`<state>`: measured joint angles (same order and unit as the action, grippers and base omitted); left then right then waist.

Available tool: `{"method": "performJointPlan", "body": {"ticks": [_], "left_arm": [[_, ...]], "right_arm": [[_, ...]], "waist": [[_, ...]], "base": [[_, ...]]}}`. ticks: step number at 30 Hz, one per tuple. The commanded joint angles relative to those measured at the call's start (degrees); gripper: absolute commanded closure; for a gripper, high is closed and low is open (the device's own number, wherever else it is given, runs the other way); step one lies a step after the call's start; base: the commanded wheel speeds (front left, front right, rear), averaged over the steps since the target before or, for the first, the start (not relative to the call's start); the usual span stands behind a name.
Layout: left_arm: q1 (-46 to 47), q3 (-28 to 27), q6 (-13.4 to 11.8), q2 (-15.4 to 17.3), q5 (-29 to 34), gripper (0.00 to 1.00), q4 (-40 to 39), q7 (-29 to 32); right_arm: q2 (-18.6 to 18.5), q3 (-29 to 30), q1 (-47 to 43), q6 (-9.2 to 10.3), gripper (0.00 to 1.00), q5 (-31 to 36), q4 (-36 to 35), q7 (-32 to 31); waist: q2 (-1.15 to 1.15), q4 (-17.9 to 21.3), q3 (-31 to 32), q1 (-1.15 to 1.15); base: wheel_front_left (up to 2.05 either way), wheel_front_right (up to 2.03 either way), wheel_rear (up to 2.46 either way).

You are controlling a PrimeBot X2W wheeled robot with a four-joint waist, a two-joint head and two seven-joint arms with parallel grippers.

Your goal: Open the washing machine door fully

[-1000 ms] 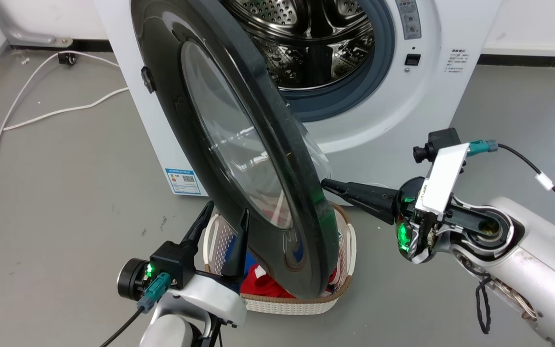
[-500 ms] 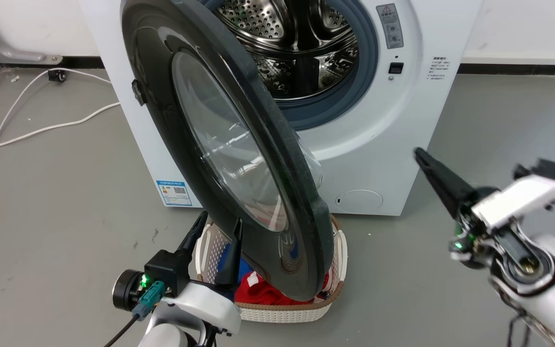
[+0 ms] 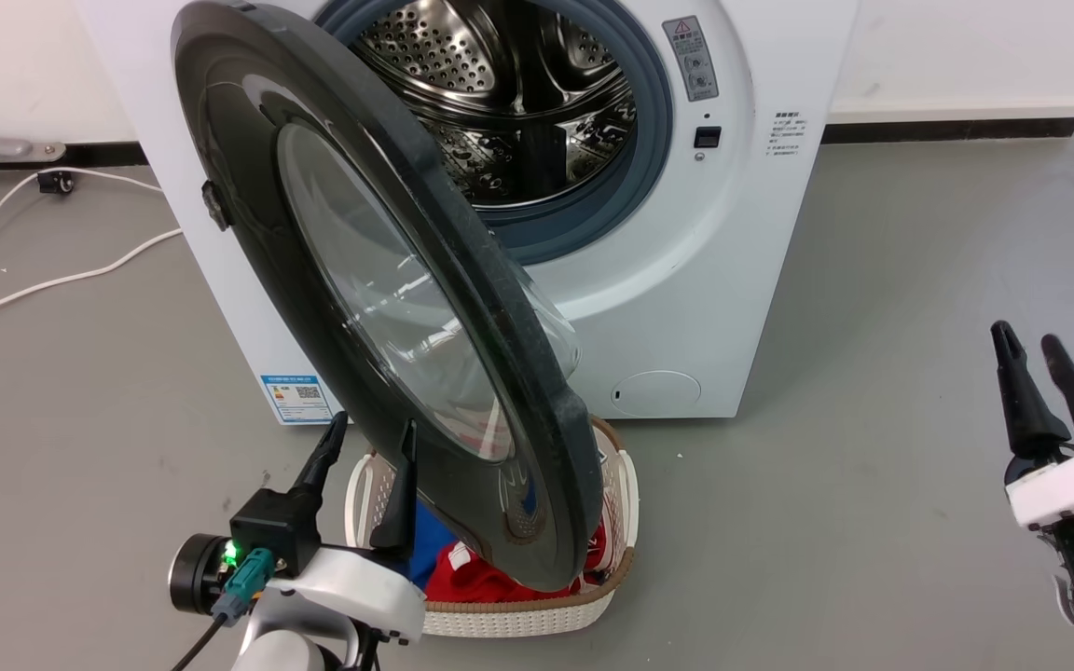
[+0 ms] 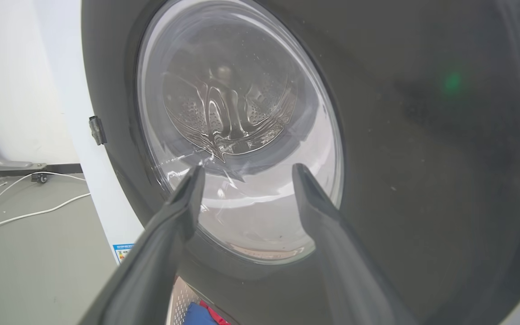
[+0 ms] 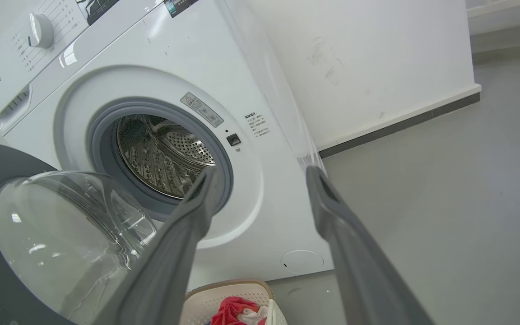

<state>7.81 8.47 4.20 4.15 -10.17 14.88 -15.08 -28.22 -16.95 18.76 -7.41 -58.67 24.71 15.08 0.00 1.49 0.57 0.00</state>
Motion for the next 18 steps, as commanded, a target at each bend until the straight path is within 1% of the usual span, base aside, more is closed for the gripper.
{"method": "performJointPlan", "body": {"ticks": [1, 4, 6, 9, 11, 14, 15, 18], "left_arm": [[-0.51, -0.33, -0.26, 0.2, 0.24, 0.0, -0.15, -0.13], [-0.53, -0.63, -0.26, 0.3, 0.34, 0.0, -0.27, -0.13], [-0.56, -0.75, -0.32, 0.36, 0.48, 0.0, -0.37, -0.13], [-0.6, -0.82, -0.35, 0.46, 0.79, 0.0, -0.46, -0.13], [-0.65, -0.97, -0.37, 0.53, 0.79, 0.0, -0.55, -0.13], [-0.63, -1.37, -0.37, 0.71, 0.82, 0.0, -0.45, -0.13], [-0.6, -1.41, -0.28, 0.74, 0.91, 0.0, -0.28, -0.13], [-0.93, -1.29, -0.09, 0.87, 1.12, 0.0, 0.04, -0.13]], "right_arm": [[1.39, 1.8, -1.4, -0.14, 0.0, 3.8, -0.83, 0.08], [6.9, 10.09, -4.66, -0.08, 0.0, 19.87, -5.48, 0.09], [11.25, 13.86, -7.21, -0.08, 0.0, 27.8, -9.58, -0.49], [16.98, 17.59, -11.12, -0.08, 0.0, 38.35, -16.55, -4.01], [20.97, 18.38, -13.85, -0.08, 0.0, 42.68, -20.39, -6.74], [23.39, 18.07, -17.09, -0.07, 0.0, 46.02, -23.48, -9.53], [24.66, 18.32, -19.31, -0.08, 0.0, 48.37, -23.63, -10.37], [25.04, 18.74, -20.2, -0.08, 0.0, 50.33, -22.51, -9.92]], "waist": [[0.0, 0.09, 0.04, 0.0], [0.0, 0.15, 0.13, 0.0], [0.0, 0.03, 0.22, 0.0], [0.0, -0.2, 0.22, 0.0], [0.0, -0.28, 0.17, 0.0], [0.0, -0.45, 0.09, 0.0], [0.0, -0.57, 0.12, 0.0], [0.0, -0.48, 0.18, 0.0]], "base": [[0.0, 0.0, 0.0], [0.0, 0.0, 0.0], [0.0, 0.0, 0.0], [0.0, 0.0, 0.0], [0.0, 0.0, 0.0], [0.0, 0.0, 0.0], [0.0, 0.0, 0.0], [0.0, 0.0, 0.0]]}}
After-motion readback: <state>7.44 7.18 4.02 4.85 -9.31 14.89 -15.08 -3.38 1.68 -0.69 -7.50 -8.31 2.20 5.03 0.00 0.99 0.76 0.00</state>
